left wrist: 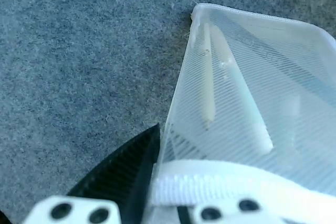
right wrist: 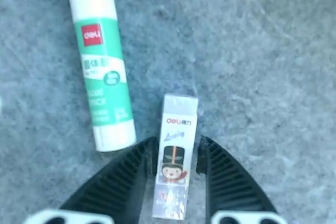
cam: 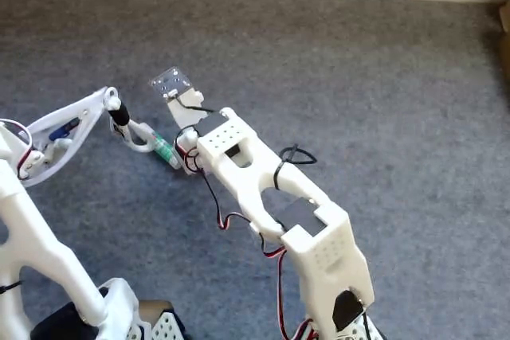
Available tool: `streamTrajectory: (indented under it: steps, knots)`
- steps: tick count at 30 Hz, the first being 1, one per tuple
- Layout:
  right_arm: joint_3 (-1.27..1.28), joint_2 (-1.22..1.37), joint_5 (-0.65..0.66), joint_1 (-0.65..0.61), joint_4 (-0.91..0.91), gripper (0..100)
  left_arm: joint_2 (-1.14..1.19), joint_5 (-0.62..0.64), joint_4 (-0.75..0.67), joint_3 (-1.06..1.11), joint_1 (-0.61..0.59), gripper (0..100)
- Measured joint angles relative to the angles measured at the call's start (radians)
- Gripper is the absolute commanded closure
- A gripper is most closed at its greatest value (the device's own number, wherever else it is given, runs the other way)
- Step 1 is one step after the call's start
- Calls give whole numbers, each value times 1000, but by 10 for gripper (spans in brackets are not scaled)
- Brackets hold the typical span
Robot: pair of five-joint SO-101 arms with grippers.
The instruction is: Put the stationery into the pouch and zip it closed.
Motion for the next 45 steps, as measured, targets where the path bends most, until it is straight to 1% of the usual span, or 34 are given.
streamTrajectory:
  steps: [2, 6, 9, 15, 18, 24, 27, 37, 41, 45]
  knots:
    - [0, 0, 0, 0, 0, 874, 0, 0, 0, 0, 0, 993]
    - [0, 0, 5, 0, 17, 920, 0, 0, 0, 0, 0, 993]
    - [-6, 18, 6, 0, 31, 931, 0, 0, 0, 0, 0, 993]
    - [-31, 51, 89, 5, 41, 933, 0, 0, 0, 0, 0, 993]
    - [-64, 54, 100, 5, 97, 933, 0, 0, 0, 3, 0, 993]
    - [-199, 86, 104, 5, 325, 933, 0, 0, 0, 3, 0, 993]
    - [-244, 87, 106, 5, 410, 933, 0, 0, 0, 3, 0, 993]
    - [-325, 87, 106, 5, 565, 933, 0, 0, 0, 3, 0, 993]
    - [-334, 87, 106, 5, 601, 985, 0, 0, 0, 3, 0, 993]
    - [-396, 87, 106, 5, 658, 988, 0, 0, 0, 3, 0, 993]
